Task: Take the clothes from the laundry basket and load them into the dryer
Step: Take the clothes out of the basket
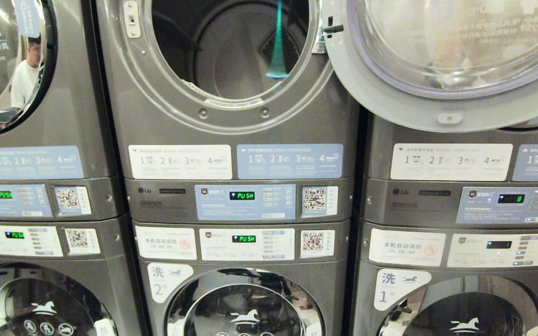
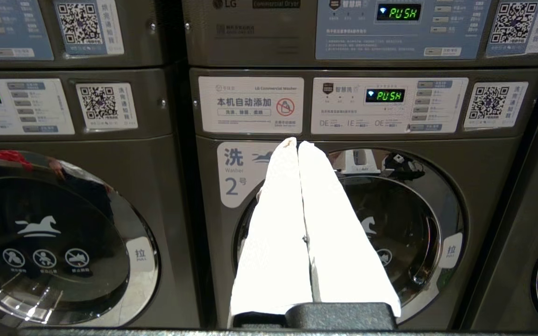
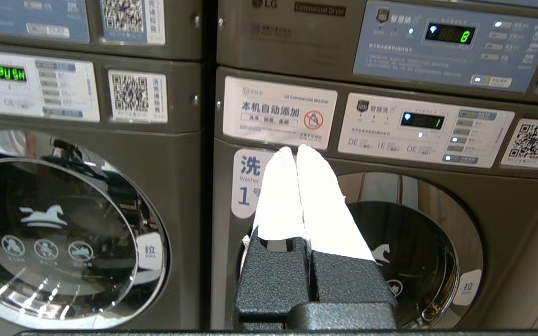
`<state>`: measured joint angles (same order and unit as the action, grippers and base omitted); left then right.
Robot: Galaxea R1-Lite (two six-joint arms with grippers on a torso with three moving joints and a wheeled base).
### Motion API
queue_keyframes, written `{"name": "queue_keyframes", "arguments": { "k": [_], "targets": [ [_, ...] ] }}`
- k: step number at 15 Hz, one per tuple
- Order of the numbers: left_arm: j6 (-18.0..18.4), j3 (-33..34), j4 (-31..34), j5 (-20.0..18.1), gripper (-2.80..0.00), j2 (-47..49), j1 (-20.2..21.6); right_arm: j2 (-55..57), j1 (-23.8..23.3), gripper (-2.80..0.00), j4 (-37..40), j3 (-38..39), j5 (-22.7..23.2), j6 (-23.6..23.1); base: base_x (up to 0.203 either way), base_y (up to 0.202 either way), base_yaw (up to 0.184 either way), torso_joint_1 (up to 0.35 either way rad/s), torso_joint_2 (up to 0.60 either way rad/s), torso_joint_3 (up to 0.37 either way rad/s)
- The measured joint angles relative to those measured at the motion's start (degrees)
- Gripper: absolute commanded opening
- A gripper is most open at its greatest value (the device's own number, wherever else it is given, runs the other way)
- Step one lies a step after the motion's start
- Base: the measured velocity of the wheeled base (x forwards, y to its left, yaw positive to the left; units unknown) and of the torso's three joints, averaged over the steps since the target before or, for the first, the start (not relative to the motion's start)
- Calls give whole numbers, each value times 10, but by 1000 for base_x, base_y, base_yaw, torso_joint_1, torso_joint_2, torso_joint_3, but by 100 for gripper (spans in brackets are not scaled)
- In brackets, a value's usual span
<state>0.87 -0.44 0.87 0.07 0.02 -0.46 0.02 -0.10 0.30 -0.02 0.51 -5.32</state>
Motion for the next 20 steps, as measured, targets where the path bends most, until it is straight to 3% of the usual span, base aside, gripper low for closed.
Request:
{"name": "queue_keyframes", "arguments": {
  "k": [15, 20],
  "targets": [
    [0, 0, 0, 0, -280, 0, 0, 0, 0, -280, 0, 0, -1, 2, 0, 0, 0, -198, 521, 320],
    [0, 0, -1, 0, -280, 0, 0, 0, 0, -280, 0, 0, -1, 4, 0, 0, 0, -15, 104, 50]
  ]
}}
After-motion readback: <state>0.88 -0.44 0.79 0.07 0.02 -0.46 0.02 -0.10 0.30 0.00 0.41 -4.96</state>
